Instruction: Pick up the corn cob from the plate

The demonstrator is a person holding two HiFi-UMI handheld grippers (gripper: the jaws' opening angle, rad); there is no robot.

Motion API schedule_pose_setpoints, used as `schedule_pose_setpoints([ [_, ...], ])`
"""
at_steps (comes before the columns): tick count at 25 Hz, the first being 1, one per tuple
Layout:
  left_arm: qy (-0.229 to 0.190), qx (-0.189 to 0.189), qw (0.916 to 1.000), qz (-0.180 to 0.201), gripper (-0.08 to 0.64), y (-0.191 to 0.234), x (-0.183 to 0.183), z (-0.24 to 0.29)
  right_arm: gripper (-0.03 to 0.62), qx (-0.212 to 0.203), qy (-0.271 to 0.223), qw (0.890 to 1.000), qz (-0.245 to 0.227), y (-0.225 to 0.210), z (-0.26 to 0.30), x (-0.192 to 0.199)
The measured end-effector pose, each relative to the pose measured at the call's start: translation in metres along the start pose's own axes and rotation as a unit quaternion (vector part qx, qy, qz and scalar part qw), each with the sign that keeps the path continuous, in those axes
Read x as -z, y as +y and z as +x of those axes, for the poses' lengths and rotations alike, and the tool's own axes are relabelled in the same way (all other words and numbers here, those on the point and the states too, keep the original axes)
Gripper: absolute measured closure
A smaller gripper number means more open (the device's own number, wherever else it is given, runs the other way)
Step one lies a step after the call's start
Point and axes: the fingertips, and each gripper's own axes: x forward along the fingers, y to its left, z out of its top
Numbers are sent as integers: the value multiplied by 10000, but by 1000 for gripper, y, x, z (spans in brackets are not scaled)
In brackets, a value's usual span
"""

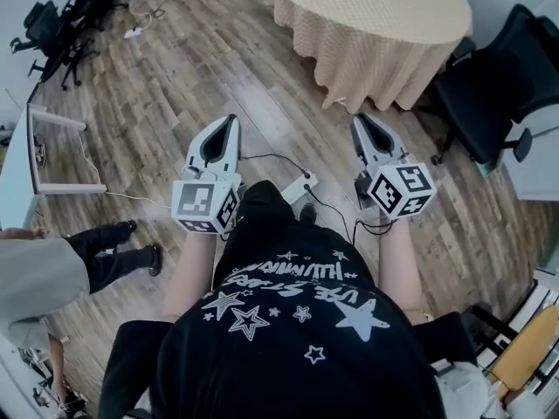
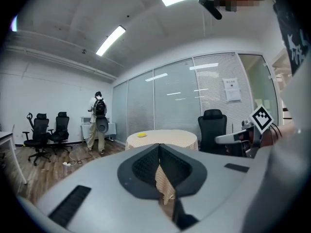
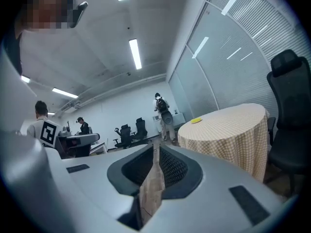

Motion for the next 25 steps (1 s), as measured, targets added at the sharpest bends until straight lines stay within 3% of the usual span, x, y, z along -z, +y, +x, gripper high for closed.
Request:
schedule_pose_setpoints([
  [5,70,-142,9999,41,552,6,2,9,538,-51,40,9999,138,-11,11,2],
  [13,7,124,9999,84,552,13,3,57,538,156,30,9997,164,-38,32,-7],
  [25,61,365,9992,-123,552,74,12,149,539,360,262,9989,161,-71,120,-18],
])
